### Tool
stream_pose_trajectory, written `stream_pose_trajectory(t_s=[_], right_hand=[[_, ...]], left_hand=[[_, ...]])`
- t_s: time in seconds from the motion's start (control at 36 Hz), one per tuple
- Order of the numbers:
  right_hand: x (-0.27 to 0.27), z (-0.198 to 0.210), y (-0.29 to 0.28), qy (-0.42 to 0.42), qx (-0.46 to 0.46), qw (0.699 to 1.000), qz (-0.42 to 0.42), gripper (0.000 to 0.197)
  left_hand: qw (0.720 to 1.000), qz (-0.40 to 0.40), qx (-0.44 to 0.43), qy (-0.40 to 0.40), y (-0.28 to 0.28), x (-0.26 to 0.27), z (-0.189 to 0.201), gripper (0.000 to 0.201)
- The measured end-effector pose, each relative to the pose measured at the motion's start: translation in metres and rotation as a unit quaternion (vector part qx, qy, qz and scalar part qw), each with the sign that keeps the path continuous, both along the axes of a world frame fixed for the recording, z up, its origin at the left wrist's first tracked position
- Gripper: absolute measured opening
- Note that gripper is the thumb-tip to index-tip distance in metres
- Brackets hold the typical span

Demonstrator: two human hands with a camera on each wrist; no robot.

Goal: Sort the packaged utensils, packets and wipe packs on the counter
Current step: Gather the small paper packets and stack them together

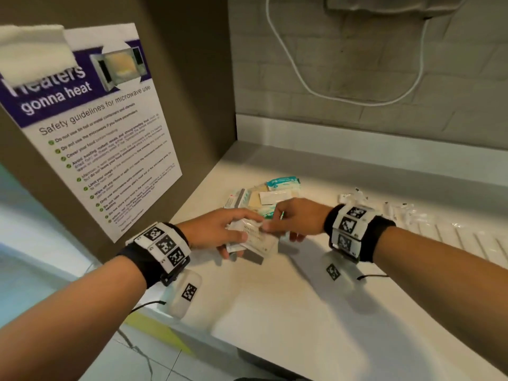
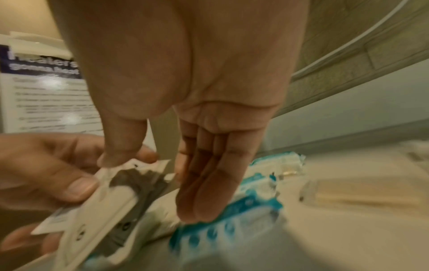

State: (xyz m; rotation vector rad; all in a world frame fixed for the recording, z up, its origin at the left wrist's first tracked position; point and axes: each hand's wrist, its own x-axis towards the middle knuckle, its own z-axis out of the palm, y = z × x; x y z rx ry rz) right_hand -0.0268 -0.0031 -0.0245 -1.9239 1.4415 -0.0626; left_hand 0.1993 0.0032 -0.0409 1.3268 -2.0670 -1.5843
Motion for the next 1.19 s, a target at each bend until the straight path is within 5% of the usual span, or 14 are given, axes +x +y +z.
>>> stream_pose_trajectory(t_s=[0.08,0.17,0.33,0.5,1.0,1.19], right_hand=[[-0.008,0.015,-0.022,0.002,-0.025,0.998,-0.057,0.036],[-0.013,0.023,-0.038,0.09,-0.093,0.991,-0.027,0.031],[0.002,-0.005,-0.035,0.19,-0.106,0.972,0.09,0.078],[0.015,-0.029,-0.033,0.251,-0.151,0.945,0.143,0.088],[0.039,-0.028,-0.004,0.184,-0.092,0.959,0.197,0.098],[0.045,-0.017,-0.009,0.071,-0.04,0.984,0.161,0.055]], left_hand=[[0.998,0.045,-0.048,0.003,-0.009,0.01,0.014,0.044],[0.992,0.091,-0.088,0.014,-0.021,0.02,0.024,0.041],[0.979,0.143,-0.142,0.033,-0.037,0.024,0.035,0.041],[0.979,0.144,-0.139,0.03,-0.043,0.023,0.034,0.042],[0.986,0.12,-0.116,0.015,-0.055,0.007,0.023,0.041],[0.985,0.128,-0.109,0.024,-0.058,0.006,0.022,0.041]])
